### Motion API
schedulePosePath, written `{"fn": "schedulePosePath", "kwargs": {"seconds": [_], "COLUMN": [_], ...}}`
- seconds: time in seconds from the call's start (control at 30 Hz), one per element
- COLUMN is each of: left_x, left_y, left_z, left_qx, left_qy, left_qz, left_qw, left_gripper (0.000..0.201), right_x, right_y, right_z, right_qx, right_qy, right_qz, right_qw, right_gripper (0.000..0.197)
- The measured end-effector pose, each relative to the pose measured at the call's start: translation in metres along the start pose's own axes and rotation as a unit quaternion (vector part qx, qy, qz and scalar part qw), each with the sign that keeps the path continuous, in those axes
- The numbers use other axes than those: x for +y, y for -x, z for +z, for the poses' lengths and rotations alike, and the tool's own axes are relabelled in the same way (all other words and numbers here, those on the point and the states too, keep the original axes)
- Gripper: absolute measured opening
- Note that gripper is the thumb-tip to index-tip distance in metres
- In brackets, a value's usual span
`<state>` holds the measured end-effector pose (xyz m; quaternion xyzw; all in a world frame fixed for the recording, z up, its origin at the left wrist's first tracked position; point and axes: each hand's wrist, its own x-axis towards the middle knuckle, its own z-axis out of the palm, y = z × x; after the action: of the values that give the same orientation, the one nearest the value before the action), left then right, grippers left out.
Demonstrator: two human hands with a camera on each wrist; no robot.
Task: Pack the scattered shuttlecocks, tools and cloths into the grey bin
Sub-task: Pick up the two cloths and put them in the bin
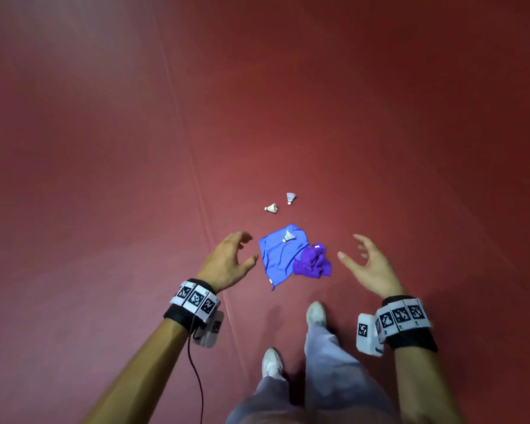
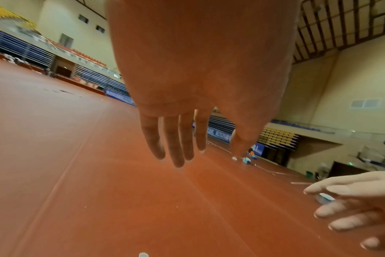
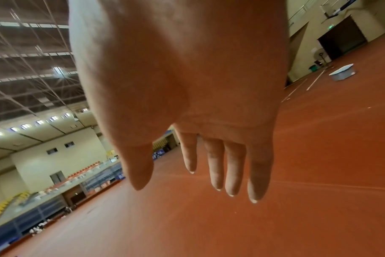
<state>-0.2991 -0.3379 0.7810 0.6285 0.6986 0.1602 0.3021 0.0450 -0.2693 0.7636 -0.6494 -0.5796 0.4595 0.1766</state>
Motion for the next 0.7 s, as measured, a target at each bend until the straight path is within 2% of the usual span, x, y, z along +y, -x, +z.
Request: {"fn": "schedulePosePath", "kwargs": {"seconds": [0.17, 0.33, 0.43, 0.53, 0.63, 0.7], "left_x": [-0.011, -0.055, -0.097, -0.147, -0.194, -0.223], "left_y": [-0.126, -0.226, -0.259, -0.277, -0.293, -0.306], "left_z": [0.017, 0.07, 0.121, 0.183, 0.25, 0.293], "left_qx": [-0.089, -0.178, -0.26, -0.332, -0.374, -0.389], "left_qy": [-0.091, -0.21, -0.319, -0.378, -0.388, -0.381], "left_qz": [0.0, -0.06, -0.066, -0.068, -0.075, -0.068], "left_qw": [0.992, 0.959, 0.909, 0.862, 0.839, 0.836], "left_gripper": [0.049, 0.055, 0.058, 0.061, 0.062, 0.062], "right_x": [0.05, 0.089, 0.134, 0.21, 0.288, 0.326], "right_y": [-0.103, -0.21, -0.257, -0.295, -0.335, -0.364], "right_z": [0.006, 0.034, 0.061, 0.093, 0.127, 0.15], "right_qx": [-0.067, -0.13, -0.181, -0.245, -0.294, -0.302], "right_qy": [0.042, 0.068, 0.122, 0.185, 0.244, 0.278], "right_qz": [0.069, 0.119, 0.134, 0.145, 0.145, 0.129], "right_qw": [0.995, 0.982, 0.967, 0.941, 0.913, 0.902], "right_gripper": [0.08, 0.074, 0.068, 0.087, 0.094, 0.092]}}
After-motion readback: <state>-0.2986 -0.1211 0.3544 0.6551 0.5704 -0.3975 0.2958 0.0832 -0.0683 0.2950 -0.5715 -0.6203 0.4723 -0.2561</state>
